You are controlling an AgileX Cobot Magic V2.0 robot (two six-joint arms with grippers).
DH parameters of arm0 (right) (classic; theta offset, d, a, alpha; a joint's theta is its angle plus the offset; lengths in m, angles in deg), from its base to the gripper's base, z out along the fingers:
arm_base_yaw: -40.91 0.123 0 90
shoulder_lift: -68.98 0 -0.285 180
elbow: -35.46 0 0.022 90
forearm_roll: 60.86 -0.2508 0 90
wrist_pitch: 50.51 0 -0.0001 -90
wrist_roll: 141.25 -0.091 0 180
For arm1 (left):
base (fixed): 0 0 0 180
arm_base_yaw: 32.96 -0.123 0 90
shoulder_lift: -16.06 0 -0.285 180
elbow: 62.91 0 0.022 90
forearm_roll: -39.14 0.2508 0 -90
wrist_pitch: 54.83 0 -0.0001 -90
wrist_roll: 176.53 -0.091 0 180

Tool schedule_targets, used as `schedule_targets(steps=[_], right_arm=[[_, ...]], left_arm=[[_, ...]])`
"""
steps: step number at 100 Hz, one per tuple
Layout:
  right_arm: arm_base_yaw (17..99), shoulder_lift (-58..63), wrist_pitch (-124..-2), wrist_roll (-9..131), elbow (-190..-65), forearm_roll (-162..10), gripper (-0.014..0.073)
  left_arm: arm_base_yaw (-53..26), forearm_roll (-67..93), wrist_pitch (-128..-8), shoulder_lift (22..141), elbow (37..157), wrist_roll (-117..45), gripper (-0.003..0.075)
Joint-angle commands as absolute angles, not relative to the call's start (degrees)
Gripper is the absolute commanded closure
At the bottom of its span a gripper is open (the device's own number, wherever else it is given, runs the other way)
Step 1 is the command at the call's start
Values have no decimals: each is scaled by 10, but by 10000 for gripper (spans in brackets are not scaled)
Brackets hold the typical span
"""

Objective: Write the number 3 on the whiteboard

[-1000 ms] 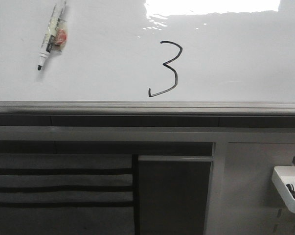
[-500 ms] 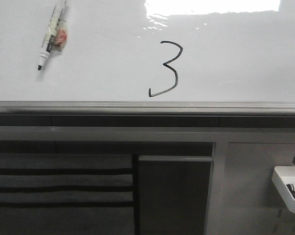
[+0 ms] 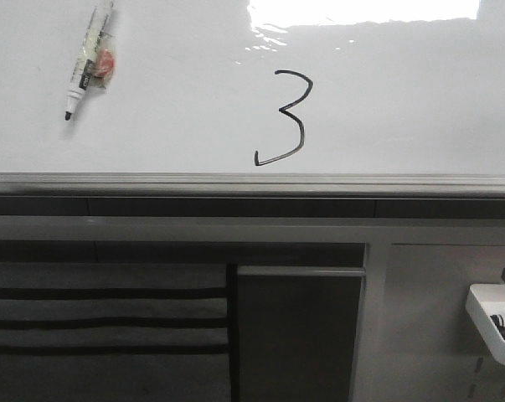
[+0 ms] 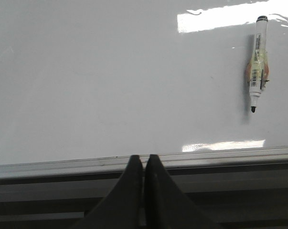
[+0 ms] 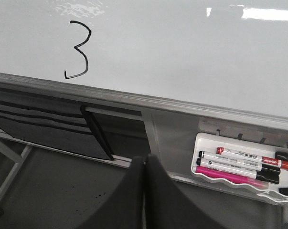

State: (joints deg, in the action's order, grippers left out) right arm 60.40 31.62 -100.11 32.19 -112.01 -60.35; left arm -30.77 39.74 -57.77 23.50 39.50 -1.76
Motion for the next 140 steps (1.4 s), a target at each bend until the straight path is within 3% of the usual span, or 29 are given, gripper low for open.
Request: schedule_targets(steps=[1, 69, 99, 117, 127, 140], right_arm=[[600, 316, -958, 323, -1134, -596, 660], [592, 339, -938, 323, -1119, -578, 660], [438, 526, -637, 323, -849, -593, 660], [416, 602, -505, 323, -700, -602, 660], [416, 627, -450, 323, -649, -603, 660], [416, 629, -480, 323, -651, -603, 660]], left_arm=[[-310, 391, -529, 217, 394, -24, 738], [-310, 391, -529, 217, 394, -24, 738], [-310, 391, -529, 217, 394, -24, 738], [-310, 391, -529, 217, 394, -24, 738], [-310, 391, -529, 217, 394, -24, 738], [-310, 391, -529, 217, 394, -24, 738]])
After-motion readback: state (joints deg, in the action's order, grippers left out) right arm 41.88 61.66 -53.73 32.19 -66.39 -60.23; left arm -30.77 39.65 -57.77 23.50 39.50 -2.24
